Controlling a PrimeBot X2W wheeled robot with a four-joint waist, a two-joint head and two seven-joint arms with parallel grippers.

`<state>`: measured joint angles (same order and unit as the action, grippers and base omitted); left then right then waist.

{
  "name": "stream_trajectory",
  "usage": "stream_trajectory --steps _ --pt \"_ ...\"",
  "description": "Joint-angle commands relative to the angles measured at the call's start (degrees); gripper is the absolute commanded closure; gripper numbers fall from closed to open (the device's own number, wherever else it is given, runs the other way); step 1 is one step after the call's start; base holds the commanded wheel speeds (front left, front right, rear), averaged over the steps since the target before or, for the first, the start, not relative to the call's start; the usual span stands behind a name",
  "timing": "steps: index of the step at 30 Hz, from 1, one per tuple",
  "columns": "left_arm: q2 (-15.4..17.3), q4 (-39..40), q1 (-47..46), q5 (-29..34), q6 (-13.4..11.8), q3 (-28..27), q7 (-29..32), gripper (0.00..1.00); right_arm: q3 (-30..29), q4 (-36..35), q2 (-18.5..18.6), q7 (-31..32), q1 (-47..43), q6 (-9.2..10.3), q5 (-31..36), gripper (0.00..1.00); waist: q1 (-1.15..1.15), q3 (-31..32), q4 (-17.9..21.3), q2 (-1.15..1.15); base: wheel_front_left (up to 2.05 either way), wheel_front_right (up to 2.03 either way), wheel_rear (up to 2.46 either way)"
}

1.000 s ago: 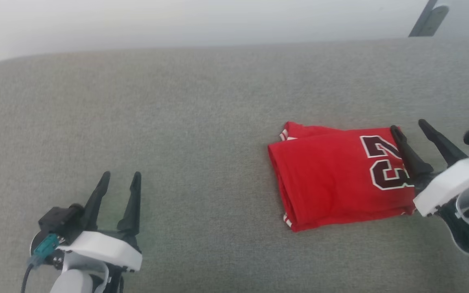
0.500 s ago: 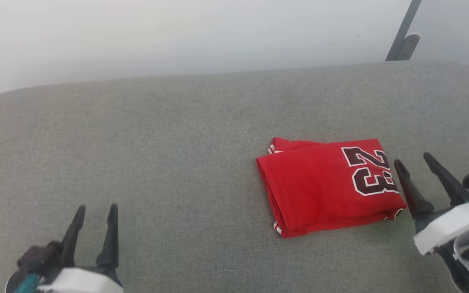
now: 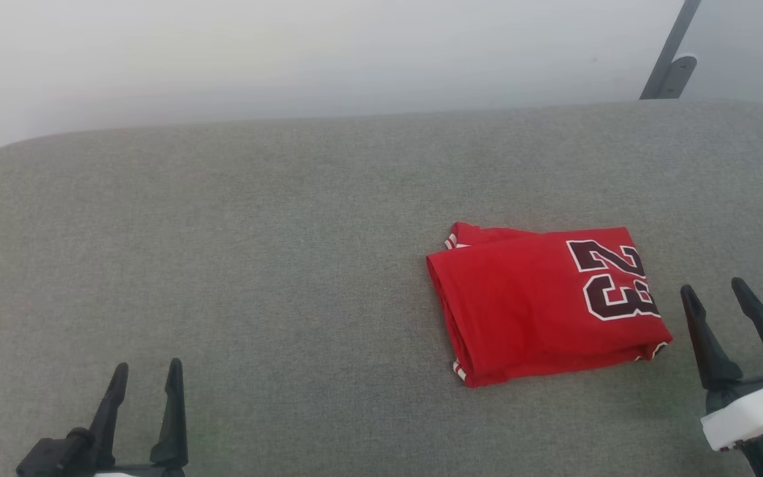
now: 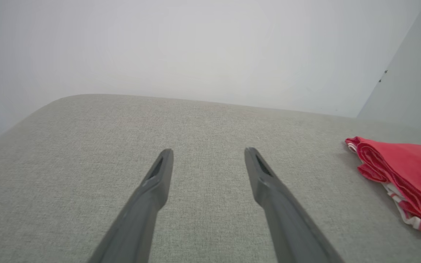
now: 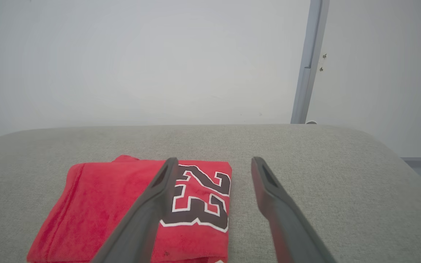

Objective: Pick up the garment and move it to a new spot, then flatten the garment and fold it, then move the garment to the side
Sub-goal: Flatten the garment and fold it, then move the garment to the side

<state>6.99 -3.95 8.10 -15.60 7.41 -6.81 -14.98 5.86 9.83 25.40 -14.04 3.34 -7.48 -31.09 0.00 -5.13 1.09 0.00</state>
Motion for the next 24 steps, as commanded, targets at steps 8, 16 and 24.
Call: stream_trajectory --steps 8,16,24 --pt "-0.3 1.1 0.0 1.0 0.1 0.8 -0.3 0.0 -2.7 -3.7 -2.1 2.9 -2.6 -0.01 1.8 0.0 0.0 -0.2 -0.5 0.0 0.0 0.0 0.0" --pt "-0.4 1.6 -2.5 1.6 0.1 2.3 -0.3 0.0 -2.6 -4.3 -1.2 7.0 0.2 -0.01 2.1 0.0 0.0 -1.7 -1.5 0.0 0.0 0.0 0.0" --pt "-0.3 1.4 -8.2 1.7 0.1 5.7 -0.3 0.0 -0.6 -0.4 4.1 23.5 9.5 0.0 0.3 0.0 0.0 -7.2 -3.5 0.0 0.0 0.0 0.0"
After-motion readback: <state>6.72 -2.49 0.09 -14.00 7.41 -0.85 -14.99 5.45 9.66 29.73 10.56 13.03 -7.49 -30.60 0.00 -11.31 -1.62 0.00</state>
